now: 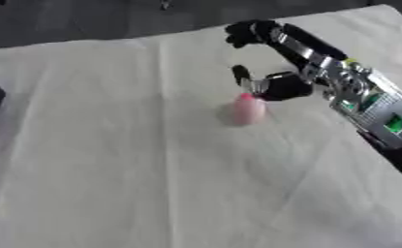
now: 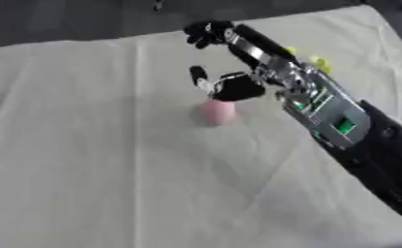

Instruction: Pick up the objects with one hand, pass them to the other hand, and then place them into the box on the other side of the table.

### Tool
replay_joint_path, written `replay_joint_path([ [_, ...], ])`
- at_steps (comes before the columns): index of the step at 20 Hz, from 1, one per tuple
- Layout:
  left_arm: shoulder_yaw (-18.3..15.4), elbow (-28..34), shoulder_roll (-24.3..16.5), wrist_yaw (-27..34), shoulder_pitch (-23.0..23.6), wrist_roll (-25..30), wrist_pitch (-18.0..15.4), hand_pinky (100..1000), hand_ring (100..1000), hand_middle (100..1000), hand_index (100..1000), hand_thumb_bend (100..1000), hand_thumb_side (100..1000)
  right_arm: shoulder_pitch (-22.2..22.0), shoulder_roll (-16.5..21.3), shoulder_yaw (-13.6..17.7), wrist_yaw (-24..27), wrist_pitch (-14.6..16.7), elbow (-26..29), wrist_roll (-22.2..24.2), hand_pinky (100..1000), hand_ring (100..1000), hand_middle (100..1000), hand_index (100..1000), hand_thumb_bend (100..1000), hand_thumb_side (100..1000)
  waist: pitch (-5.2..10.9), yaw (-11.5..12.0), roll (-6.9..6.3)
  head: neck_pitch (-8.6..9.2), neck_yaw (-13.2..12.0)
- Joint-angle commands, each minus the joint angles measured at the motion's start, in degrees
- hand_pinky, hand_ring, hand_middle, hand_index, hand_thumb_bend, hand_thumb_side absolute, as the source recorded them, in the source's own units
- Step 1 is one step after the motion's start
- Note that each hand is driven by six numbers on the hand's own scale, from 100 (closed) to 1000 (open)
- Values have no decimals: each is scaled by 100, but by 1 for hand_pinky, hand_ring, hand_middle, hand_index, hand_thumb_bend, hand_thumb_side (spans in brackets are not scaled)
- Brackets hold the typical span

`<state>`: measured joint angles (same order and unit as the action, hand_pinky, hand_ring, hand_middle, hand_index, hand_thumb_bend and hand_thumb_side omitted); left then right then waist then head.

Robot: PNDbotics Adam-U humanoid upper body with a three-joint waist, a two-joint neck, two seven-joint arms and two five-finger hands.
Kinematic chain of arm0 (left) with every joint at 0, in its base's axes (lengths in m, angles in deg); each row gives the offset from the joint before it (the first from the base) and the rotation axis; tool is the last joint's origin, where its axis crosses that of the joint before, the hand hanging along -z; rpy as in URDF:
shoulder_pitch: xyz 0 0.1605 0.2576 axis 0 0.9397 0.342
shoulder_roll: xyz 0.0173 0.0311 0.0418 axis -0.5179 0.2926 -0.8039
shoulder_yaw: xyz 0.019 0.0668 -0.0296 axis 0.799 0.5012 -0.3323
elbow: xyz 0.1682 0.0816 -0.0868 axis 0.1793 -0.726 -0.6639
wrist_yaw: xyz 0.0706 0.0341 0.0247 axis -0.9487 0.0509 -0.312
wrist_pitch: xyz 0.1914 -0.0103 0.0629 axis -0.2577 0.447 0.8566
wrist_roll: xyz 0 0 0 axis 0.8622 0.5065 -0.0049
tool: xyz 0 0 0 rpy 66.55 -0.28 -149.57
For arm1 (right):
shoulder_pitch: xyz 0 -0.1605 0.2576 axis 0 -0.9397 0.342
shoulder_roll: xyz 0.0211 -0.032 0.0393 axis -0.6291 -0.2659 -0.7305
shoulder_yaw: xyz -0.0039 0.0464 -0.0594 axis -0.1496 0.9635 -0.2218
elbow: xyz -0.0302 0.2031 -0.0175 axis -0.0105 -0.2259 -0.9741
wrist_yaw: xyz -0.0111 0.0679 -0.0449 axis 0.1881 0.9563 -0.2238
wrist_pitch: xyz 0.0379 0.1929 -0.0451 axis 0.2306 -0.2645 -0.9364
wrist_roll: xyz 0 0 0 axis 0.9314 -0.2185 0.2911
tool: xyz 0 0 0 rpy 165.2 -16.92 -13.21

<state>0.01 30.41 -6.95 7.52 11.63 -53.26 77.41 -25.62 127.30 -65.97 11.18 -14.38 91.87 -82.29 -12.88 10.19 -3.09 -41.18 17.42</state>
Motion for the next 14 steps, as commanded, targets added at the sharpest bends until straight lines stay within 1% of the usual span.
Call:
replay_joint_path([
  [1,-92,180,-307,306,-36,-176,131,819,734,686,767,100,392,19,254,216,-86,95,48,292,955,879,835,917,100,100,108,-20,44,65,87],
  [5,-112,212,-325,395,-22,-345,166,819,733,684,765,100,393,17,441,449,-209,301,-35,677,959,894,856,929,100,100,116,-34,42,69,169],
  [6,-115,209,-323,406,-25,-369,169,818,732,682,764,100,393,19,501,494,-217,364,-63,737,954,888,851,927,100,125,118,-34,43,67,182],
  [7,-125,201,-319,414,-30,-394,171,818,732,680,762,100,395,23,609,544,-221,450,-96,809,954,889,853,926,100,100,120,-34,46,65,201],
  [10,-149,172,-306,460,-44,-447,162,816,728,669,756,100,396,62,887,682,-181,726,-329,991,955,890,848,927,100,100,121,-26,48,82,250],
  [12,-145,151,-302,475,-52,-459,152,816,727,668,755,100,394,114,1021,717,-182,962,-524,1221,957,895,850,930,100,114,118,-14,43,92,278],
  [14,-140,128,-292,475,-65,-456,147,816,727,666,753,100,394,212,1111,727,-181,1187,-789,1561,960,903,856,936,100,143,116,-1,39,93,317],
])
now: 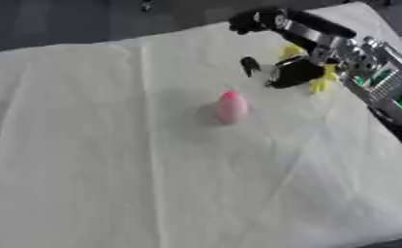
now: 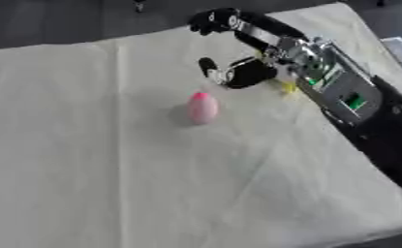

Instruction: Pick up the objects with one hand, pass them to the other hand, and then place them into the box on the other side of the table.

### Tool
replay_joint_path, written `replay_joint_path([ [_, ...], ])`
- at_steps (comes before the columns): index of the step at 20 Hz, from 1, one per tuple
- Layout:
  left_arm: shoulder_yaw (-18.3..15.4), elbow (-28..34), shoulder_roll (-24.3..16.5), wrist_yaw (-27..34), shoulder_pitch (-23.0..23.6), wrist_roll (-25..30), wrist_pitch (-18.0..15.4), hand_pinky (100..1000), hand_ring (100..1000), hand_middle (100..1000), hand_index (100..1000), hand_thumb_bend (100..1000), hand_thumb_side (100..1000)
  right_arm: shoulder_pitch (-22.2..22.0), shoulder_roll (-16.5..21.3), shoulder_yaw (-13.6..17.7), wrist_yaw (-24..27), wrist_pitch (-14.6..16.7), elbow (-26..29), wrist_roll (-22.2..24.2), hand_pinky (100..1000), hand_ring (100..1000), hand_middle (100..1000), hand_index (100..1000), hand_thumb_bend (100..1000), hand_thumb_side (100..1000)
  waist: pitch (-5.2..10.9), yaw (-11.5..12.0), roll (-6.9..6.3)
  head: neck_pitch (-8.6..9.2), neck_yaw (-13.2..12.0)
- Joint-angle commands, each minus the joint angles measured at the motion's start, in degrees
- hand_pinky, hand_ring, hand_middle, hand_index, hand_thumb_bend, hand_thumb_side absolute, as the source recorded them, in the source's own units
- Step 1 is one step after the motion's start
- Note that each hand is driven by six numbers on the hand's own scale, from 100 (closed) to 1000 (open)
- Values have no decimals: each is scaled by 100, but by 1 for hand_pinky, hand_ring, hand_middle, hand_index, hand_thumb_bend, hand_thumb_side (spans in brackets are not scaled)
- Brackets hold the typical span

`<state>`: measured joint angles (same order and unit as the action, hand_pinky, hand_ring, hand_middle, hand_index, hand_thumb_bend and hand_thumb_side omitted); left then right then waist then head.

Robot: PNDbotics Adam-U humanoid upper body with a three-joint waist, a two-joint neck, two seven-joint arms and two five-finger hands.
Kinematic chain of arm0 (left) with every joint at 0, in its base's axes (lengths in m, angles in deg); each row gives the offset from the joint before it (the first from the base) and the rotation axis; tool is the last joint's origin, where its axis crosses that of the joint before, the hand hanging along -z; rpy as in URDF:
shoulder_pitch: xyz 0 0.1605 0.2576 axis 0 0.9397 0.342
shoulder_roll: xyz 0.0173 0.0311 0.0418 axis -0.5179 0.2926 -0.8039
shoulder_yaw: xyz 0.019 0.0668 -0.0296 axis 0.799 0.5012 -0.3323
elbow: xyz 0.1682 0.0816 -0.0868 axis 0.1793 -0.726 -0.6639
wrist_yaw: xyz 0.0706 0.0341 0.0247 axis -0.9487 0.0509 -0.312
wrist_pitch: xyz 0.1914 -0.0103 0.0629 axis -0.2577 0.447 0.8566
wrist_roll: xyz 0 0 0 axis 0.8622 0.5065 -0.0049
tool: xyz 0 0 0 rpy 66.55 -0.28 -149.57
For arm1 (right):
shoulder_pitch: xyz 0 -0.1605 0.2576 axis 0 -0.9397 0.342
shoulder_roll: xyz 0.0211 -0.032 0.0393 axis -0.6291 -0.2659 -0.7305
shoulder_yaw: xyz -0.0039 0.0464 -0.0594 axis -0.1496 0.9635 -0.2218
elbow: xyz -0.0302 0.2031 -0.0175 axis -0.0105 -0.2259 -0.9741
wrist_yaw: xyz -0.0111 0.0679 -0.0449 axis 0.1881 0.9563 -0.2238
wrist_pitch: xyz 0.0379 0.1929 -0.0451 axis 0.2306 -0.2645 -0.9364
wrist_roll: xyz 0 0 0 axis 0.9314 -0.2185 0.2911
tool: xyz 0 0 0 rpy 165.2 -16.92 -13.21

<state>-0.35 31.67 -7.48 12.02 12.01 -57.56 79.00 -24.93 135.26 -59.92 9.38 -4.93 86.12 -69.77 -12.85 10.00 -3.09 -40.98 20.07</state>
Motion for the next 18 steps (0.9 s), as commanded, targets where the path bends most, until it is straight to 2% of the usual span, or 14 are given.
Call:
replay_joint_path([
  [1,-102,-8,-232,20,-115,-23,-13,816,727,666,753,100,392,211,354,119,-23,359,-367,518,963,908,861,940,100,159,113,26,39,71,70],
  [5,-116,-53,-208,-3,-162,-24,-10,815,726,665,752,100,395,499,402,128,-102,746,-997,1269,966,916,870,945,100,183,117,44,40,54,102],
  [8,-121,-116,-191,-24,-191,-9,-8,815,726,665,752,100,398,644,447,122,-195,962,-1281,1546,968,921,877,948,100,217,120,56,48,33,118],
  [10,-121,-142,-189,-41,-197,7,-15,815,726,665,752,100,398,661,492,140,-281,1101,-1357,1614,968,921,877,948,100,217,120,61,54,28,131],
  [11,-120,-153,-193,-48,-195,14,-14,815,726,665,751,100,403,645,557,163,-373,1130,-1417,1632,971,928,886,952,100,258,116,64,66,29,137],
  [13,-120,-163,-199,-60,-197,27,-19,814,726,665,751,100,404,582,673,236,-564,1226,-1568,1614,972,930,889,954,100,274,106,77,87,35,152],
  [18,-145,-206,-224,-79,-183,45,-53,814,726,665,749,100,409,401,911,445,-1041,1333,-1916,1308,973,936,899,963,167,332,59,99,122,68,204],
])
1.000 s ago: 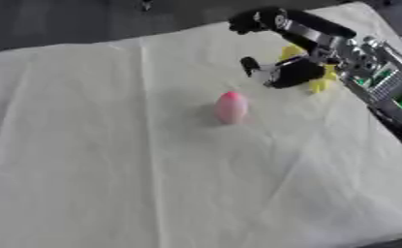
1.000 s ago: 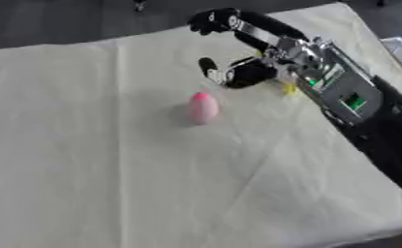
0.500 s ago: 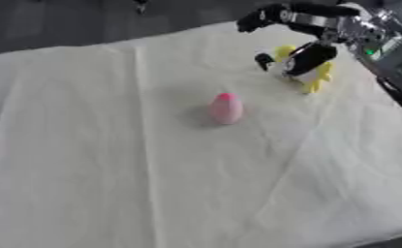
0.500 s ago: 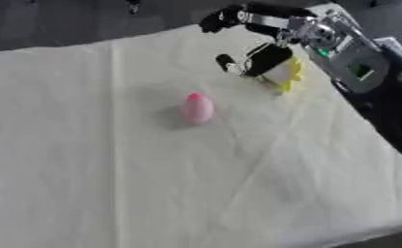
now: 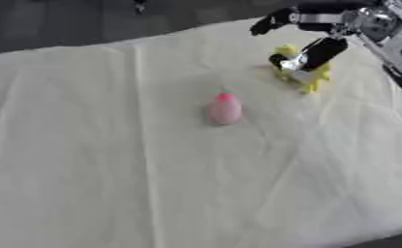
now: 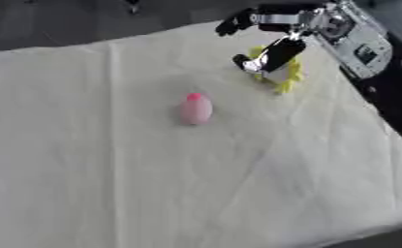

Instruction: Pick up the objects with one hand, pass them to the other hand, and then place them into the box on the other side of the table.

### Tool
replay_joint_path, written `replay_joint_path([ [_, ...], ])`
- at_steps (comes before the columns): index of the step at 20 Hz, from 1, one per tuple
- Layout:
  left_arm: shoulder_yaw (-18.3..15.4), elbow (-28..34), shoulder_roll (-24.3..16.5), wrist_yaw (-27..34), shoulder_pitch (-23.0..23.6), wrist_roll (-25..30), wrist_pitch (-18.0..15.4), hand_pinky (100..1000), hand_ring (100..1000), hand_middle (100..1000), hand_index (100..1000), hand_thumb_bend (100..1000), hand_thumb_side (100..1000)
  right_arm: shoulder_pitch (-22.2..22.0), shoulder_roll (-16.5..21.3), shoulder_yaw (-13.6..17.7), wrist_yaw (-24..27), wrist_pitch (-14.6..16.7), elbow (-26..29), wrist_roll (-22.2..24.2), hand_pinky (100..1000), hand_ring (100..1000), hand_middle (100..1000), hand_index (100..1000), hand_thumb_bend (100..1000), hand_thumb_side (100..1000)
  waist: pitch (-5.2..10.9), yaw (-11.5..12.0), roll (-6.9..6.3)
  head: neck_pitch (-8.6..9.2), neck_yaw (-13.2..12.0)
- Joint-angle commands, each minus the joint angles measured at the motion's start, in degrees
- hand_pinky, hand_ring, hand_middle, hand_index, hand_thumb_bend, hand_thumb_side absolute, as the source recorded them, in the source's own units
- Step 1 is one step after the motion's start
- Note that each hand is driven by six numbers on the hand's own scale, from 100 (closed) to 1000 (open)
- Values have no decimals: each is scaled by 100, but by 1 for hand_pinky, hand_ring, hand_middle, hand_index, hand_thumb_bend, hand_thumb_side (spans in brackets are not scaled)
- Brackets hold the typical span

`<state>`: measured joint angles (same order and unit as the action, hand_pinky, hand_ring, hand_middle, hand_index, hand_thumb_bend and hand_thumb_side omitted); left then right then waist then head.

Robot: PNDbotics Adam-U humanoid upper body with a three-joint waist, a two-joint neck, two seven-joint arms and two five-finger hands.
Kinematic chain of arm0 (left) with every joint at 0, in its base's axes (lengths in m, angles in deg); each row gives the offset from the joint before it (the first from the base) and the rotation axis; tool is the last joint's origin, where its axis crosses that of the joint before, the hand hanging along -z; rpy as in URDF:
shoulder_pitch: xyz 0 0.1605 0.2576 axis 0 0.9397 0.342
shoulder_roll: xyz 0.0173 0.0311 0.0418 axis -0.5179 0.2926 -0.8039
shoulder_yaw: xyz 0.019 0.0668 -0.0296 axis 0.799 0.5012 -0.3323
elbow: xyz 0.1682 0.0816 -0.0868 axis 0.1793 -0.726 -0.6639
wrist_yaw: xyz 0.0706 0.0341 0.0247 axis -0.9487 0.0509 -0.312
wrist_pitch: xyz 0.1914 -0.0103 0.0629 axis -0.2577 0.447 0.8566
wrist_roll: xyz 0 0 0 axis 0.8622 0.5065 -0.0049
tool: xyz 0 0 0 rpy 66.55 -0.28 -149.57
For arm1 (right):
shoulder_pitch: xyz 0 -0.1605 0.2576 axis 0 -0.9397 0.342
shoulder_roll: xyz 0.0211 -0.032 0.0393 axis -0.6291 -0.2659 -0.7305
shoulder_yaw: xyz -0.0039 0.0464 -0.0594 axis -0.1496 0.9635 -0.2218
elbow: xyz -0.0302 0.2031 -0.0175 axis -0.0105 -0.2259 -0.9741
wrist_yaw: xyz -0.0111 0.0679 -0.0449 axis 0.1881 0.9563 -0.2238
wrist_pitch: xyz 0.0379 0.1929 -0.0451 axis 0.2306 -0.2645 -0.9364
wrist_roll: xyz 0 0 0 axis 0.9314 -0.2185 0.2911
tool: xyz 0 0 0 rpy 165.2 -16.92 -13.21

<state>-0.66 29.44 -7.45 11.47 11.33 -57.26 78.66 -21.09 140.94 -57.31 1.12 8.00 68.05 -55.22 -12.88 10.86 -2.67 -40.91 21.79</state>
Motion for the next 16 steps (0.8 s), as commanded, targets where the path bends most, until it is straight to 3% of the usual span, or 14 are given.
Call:
replay_joint_path([
  [1,-119,13,-230,-26,-115,16,-24,814,725,665,749,100,409,-20,379,221,-296,43,-166,-227,973,936,900,965,179,338,53,17,85,70,39],
  [5,-149,24,-245,-7,-127,-15,-44,812,723,662,747,100,413,-211,534,377,-465,32,-326,-609,970,931,895,965,186,324,13,35,110,83,21],
  [16,-189,129,-308,82,-106,-114,-50,810,721,660,746,100,416,-716,902,848,-58,-214,-440,-1476,944,887,854,950,170,237,-145,85,165,138,-18],
])
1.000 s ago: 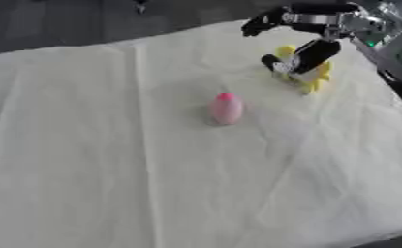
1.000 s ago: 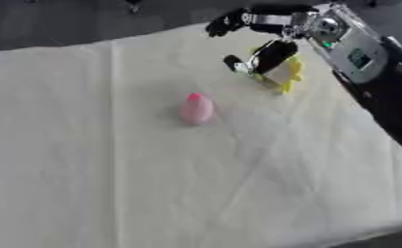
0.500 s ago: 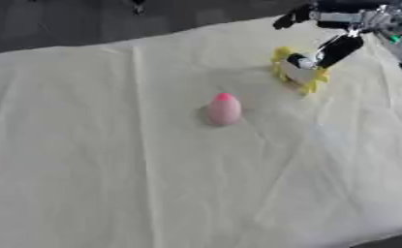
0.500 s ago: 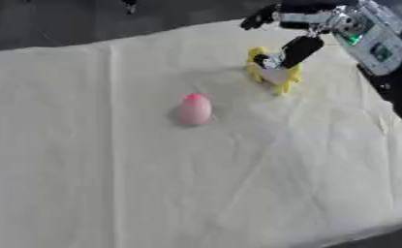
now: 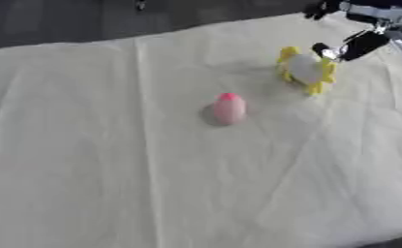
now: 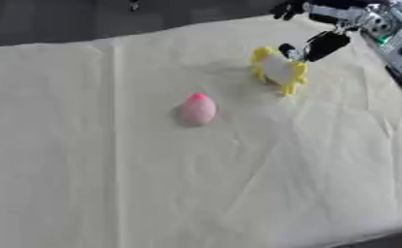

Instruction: Pick up the objects with one hand, pass them to the other hand, and then place them into the box on the other side of the table.

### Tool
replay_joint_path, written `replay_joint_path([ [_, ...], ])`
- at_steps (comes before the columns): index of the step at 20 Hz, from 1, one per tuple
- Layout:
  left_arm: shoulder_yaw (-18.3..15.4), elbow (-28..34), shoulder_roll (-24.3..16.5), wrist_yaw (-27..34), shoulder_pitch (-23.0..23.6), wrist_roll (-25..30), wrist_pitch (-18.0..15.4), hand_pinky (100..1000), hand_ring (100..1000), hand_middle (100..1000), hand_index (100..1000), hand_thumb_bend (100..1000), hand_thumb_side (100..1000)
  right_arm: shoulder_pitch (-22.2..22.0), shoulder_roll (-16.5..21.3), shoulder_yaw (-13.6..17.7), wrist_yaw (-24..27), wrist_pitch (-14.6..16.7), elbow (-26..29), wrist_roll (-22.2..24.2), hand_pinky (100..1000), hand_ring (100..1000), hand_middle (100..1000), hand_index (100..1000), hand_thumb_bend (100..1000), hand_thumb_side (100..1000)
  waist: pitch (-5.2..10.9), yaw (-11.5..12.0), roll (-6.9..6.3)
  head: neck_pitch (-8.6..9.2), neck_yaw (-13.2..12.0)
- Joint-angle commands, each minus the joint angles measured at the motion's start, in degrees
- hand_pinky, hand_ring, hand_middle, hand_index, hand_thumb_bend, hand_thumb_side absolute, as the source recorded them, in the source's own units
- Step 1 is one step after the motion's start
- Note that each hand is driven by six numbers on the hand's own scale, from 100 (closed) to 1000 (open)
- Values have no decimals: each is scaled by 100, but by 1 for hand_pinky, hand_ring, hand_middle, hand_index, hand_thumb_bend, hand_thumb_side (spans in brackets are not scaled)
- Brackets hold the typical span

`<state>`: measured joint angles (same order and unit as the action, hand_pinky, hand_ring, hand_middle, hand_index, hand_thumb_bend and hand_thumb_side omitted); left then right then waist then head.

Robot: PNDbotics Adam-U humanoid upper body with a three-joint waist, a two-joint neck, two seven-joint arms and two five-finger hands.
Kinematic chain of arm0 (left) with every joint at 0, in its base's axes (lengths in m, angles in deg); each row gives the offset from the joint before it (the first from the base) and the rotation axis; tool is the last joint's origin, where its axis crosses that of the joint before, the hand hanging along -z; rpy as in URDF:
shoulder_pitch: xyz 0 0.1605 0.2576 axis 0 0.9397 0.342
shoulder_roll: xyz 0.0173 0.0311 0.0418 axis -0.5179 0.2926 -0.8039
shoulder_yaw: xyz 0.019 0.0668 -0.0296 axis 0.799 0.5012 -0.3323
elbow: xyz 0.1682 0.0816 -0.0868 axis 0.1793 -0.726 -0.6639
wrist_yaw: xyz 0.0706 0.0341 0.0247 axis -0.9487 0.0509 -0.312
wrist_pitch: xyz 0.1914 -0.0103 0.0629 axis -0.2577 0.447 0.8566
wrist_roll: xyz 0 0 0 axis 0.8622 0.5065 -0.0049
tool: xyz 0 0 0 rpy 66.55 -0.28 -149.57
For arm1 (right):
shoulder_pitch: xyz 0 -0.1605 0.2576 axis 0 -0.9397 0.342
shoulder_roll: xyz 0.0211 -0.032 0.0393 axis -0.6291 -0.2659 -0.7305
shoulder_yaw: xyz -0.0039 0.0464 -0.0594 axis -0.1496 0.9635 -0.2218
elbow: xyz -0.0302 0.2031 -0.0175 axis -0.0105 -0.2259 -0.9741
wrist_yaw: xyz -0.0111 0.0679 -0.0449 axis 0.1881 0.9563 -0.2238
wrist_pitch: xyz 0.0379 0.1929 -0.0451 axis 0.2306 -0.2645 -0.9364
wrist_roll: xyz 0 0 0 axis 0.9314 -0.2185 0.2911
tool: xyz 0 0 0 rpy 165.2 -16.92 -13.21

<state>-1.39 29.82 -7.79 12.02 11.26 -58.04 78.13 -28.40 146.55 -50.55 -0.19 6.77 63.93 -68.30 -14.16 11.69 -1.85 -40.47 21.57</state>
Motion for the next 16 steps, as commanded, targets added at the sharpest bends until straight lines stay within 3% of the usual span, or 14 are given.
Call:
replay_joint_path([
  [1,-120,93,-278,30,-96,-39,7,810,721,660,747,100,417,1,342,189,94,-141,-64,-212,938,877,845,946,169,241,-28,2,83,101,10],
  [4,-125,88,-277,29,-103,-42,15,810,721,660,748,100,415,-24,331,185,181,-273,-132,-238,932,866,836,941,128,302,-50,3,82,117,37],
  [8,-119,74,-282,4,-112,-33,17,809,721,660,749,100,412,-54,327,124,522,-438,-160,53,924,856,827,936,100,484,-56,15,84,102,58],
  [16,-126,48,-313,-28,-103,-37,26,808,720,656,747,100,413,-130,322,118,851,-549,-140,481,923,855,826,937,100,592,-42,37,137,93,44],
])
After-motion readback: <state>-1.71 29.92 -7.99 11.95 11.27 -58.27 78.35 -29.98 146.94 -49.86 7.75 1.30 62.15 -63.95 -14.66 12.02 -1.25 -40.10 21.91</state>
